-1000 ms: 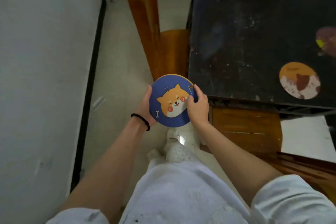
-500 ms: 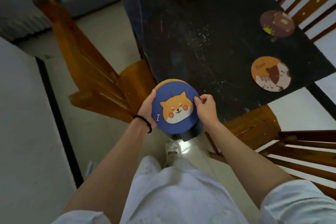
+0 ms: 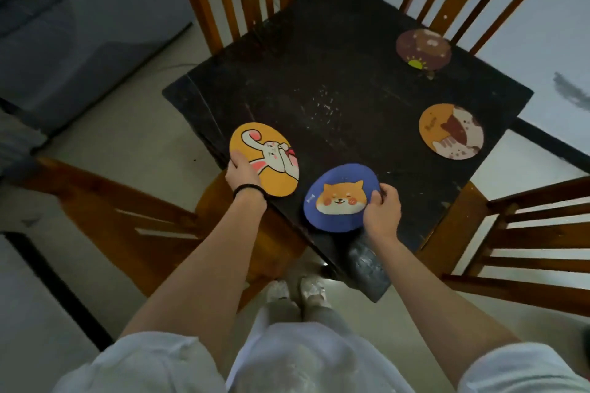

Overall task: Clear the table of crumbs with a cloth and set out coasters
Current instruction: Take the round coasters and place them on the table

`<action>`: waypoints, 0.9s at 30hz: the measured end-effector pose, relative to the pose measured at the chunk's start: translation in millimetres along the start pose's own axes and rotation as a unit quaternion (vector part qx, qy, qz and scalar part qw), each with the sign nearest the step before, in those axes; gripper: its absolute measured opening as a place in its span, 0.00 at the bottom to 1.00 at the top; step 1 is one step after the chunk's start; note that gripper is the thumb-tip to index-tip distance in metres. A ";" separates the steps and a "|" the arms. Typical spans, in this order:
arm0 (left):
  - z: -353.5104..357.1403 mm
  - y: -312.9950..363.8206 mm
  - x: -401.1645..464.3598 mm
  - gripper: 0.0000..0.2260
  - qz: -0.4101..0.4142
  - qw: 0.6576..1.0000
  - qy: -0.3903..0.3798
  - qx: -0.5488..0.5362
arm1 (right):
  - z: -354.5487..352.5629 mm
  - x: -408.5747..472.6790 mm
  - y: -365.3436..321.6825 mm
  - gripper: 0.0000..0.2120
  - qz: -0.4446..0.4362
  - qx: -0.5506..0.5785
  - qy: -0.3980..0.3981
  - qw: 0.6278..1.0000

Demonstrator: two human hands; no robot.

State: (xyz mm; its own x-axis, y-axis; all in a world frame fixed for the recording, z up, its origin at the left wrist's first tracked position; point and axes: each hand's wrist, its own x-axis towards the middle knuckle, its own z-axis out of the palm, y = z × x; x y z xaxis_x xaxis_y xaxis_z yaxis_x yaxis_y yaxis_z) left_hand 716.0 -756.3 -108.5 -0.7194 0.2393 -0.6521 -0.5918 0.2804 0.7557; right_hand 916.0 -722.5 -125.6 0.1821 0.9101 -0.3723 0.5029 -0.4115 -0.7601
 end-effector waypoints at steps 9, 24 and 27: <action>-7.0 38.3 46.0 0.21 -0.012 0.996 0.042 -0.077 | 56.2 31.0 -38.3 0.12 0.003 0.054 -0.056 0.997; -6.7 17.9 51.8 0.24 -0.135 0.973 -0.161 -0.091 | 64.1 24.4 -39.9 0.20 0.003 -0.085 -0.212 0.974; -5.2 25.3 42.1 0.21 -0.153 0.968 -0.194 -0.035 | 70.0 18.5 -66.4 0.14 0.155 0.139 -0.307 0.928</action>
State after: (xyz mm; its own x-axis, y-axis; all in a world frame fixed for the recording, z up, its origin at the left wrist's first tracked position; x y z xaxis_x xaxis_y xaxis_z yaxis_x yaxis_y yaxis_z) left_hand 668.8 -744.0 -116.5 -0.3244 0.4896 -0.8093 -0.7889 0.3321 0.5171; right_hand 826.8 -681.8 -119.3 -0.2777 0.5806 -0.7653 0.2537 -0.7241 -0.6414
